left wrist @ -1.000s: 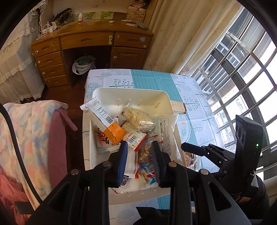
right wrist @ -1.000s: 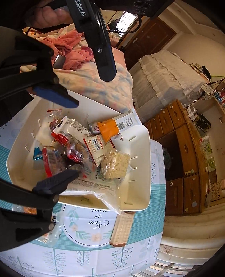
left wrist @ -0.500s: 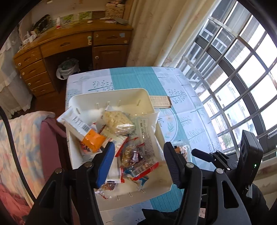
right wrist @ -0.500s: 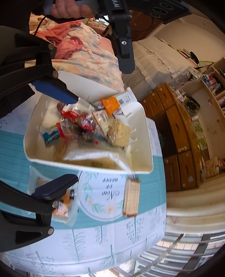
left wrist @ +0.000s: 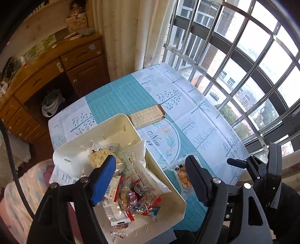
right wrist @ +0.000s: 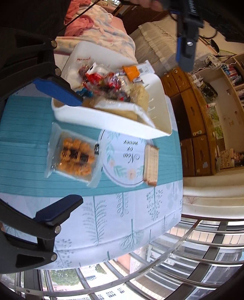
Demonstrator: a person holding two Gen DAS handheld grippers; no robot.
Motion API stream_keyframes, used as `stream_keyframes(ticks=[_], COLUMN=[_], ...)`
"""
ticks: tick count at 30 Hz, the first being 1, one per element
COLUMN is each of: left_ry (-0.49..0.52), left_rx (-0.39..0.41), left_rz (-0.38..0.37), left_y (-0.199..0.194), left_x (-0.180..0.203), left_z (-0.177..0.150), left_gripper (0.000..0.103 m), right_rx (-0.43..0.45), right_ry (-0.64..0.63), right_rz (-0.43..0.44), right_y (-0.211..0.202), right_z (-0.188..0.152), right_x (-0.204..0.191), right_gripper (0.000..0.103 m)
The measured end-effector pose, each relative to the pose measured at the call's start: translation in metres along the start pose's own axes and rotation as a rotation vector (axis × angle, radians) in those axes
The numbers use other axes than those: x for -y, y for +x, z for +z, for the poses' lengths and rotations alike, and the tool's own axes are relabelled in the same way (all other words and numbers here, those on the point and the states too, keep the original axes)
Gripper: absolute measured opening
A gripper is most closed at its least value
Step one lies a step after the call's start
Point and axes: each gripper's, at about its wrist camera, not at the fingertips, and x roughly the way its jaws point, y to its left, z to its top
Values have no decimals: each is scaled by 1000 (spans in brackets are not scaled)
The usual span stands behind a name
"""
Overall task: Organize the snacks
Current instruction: 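Move the left gripper to the tan wafer bar while the right approaches the orange cookie packet, then grasp the tan wafer bar with the left gripper while the right grasps the cookie packet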
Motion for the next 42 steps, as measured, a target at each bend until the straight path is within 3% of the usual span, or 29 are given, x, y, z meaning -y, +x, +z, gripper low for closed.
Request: stream_keyframes(ticks=[7, 16, 20, 28, 42], left_ry=[223, 537, 622, 678, 605], left_rx=[-67, -189, -234, -335, -452], left_rz=[46, 142, 180, 208, 182], left_y=[32, 100, 136, 209, 299], left_x=[29, 63, 67, 61, 57], left_z=[44, 80, 87, 98, 112], left_gripper=[76, 76, 76, 76, 76], right_rx=[-49, -102, -125, -156, -238], right_ry=[-61, -1, 31, 99, 136], right_rz=[-58, 14, 45, 82, 181], right_y=[20, 51, 67, 90, 124], right_z=[-9, -14, -13, -8, 3], right_x=[5, 8, 10, 21, 24], right_gripper=[97, 97, 97, 98, 97])
